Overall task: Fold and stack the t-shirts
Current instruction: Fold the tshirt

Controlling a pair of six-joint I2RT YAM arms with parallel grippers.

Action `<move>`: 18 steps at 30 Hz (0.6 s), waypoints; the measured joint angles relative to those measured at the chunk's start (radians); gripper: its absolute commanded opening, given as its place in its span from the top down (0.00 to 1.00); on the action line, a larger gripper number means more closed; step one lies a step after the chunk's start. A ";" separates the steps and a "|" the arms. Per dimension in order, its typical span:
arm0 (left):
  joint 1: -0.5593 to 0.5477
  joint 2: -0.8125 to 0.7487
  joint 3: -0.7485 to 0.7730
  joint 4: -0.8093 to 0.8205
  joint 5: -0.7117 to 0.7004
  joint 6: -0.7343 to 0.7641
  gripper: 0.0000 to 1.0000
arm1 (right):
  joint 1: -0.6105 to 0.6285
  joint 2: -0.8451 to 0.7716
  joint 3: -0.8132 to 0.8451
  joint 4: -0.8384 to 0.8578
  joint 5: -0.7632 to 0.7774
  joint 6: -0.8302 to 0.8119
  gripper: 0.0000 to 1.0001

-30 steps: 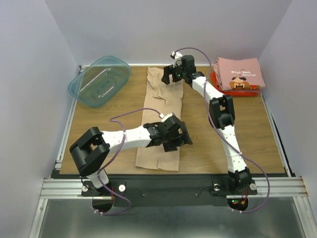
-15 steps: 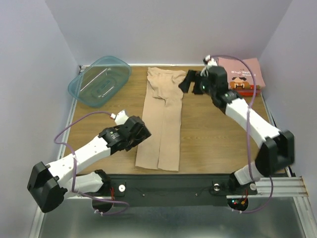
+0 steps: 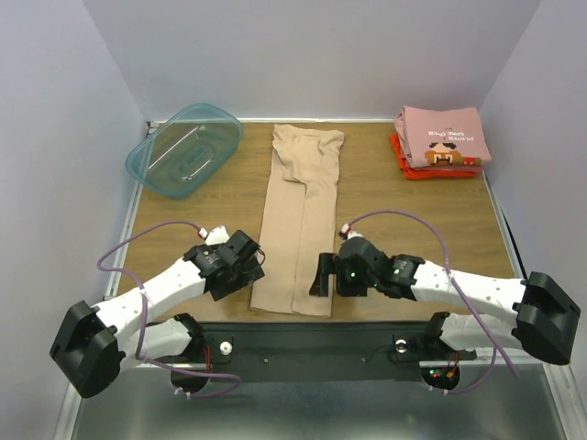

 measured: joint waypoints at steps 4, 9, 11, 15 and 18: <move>0.000 0.047 0.000 0.000 0.013 0.016 0.01 | 0.163 0.045 0.010 0.001 0.029 0.101 0.00; 0.000 0.023 -0.002 0.035 0.055 0.029 0.01 | 0.261 0.106 0.011 -0.064 0.127 0.204 0.03; 0.000 0.013 -0.011 0.066 0.082 0.034 0.01 | 0.268 0.104 0.011 -0.080 0.164 0.231 0.04; 0.000 0.020 -0.022 0.098 0.122 0.041 0.01 | 0.269 0.109 0.012 -0.095 0.219 0.265 0.14; 0.000 0.027 -0.022 0.113 0.130 0.044 0.01 | 0.269 0.152 0.031 -0.103 0.240 0.282 0.28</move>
